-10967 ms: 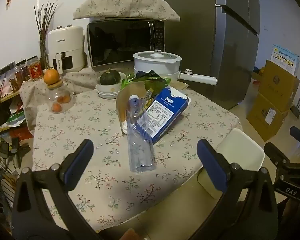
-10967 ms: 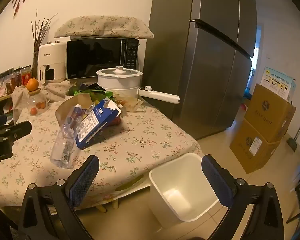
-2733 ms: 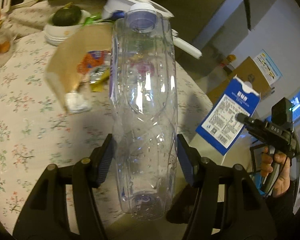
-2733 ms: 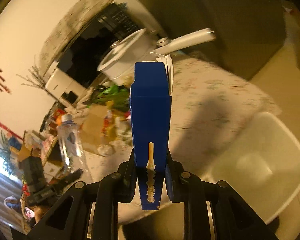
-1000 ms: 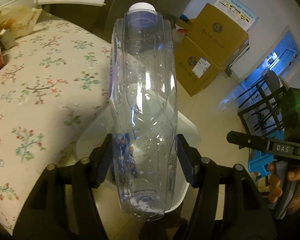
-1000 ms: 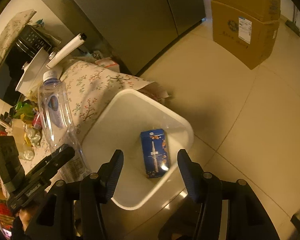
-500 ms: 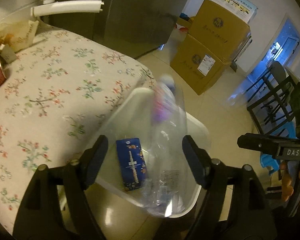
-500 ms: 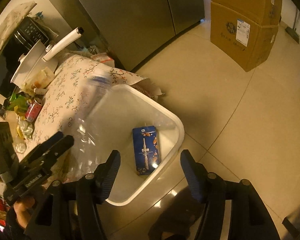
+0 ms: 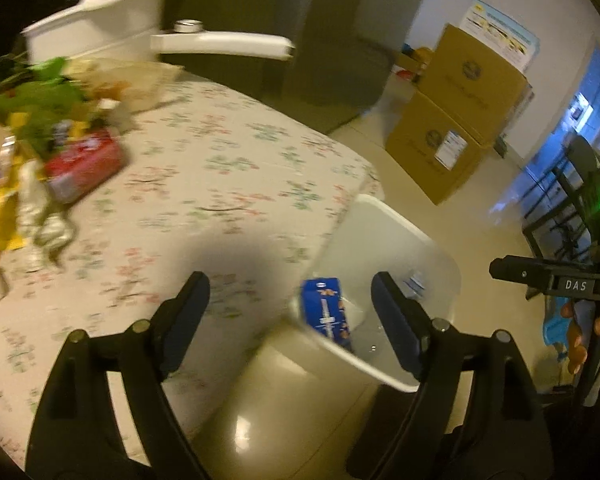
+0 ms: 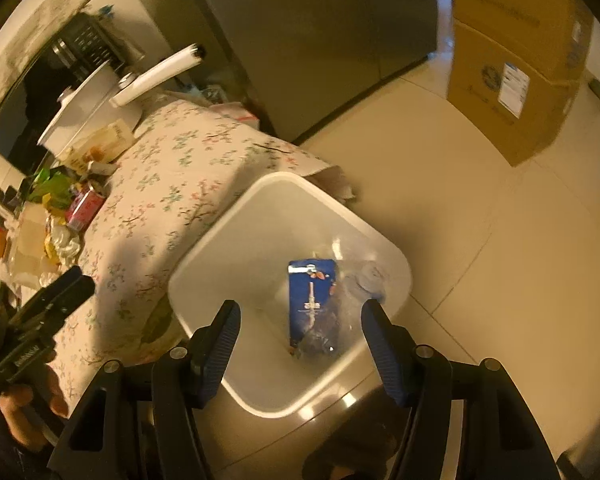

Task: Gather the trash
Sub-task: 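Grasp the brown paper box with the left tool while the right tool returns to the table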

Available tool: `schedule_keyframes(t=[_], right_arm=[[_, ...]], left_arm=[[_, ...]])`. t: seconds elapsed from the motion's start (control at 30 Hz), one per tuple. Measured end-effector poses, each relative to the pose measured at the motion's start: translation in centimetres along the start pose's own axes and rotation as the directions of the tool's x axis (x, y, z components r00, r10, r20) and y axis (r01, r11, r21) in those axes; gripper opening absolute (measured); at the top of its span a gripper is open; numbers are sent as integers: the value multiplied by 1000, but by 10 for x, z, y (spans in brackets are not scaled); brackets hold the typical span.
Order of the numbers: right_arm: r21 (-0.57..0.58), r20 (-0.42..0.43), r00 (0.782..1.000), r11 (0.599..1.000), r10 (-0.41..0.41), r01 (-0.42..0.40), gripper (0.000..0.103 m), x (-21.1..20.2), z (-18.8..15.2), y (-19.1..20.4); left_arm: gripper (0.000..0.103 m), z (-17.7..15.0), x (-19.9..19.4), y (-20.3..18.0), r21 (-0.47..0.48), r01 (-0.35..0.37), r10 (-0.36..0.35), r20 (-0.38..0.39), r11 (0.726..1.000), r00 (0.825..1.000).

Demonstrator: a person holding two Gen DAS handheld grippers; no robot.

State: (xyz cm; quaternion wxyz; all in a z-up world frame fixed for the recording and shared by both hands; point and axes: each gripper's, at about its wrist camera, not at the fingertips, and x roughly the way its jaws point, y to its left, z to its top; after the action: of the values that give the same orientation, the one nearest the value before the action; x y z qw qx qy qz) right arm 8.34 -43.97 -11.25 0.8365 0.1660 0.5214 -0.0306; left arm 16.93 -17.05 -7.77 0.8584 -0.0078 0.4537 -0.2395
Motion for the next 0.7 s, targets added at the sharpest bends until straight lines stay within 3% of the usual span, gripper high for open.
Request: schedule_keyframes(t=[0.23,0.43,0.7], right_arm=[[-59,1,1000,998,27,-27,65,5,7,41],[-102,-4,999,994,42,-43,69,12,11,80],[-152,-11,998,986,65,-66,72,23,15,134]], left_arm=[[86,-2,-33,44,-53,-86,87,27,995,996],[95,-7,-57,79,-83,-157,161,40,984,986],[102,-13,-81,128,-121,-263,271,51,957,961]])
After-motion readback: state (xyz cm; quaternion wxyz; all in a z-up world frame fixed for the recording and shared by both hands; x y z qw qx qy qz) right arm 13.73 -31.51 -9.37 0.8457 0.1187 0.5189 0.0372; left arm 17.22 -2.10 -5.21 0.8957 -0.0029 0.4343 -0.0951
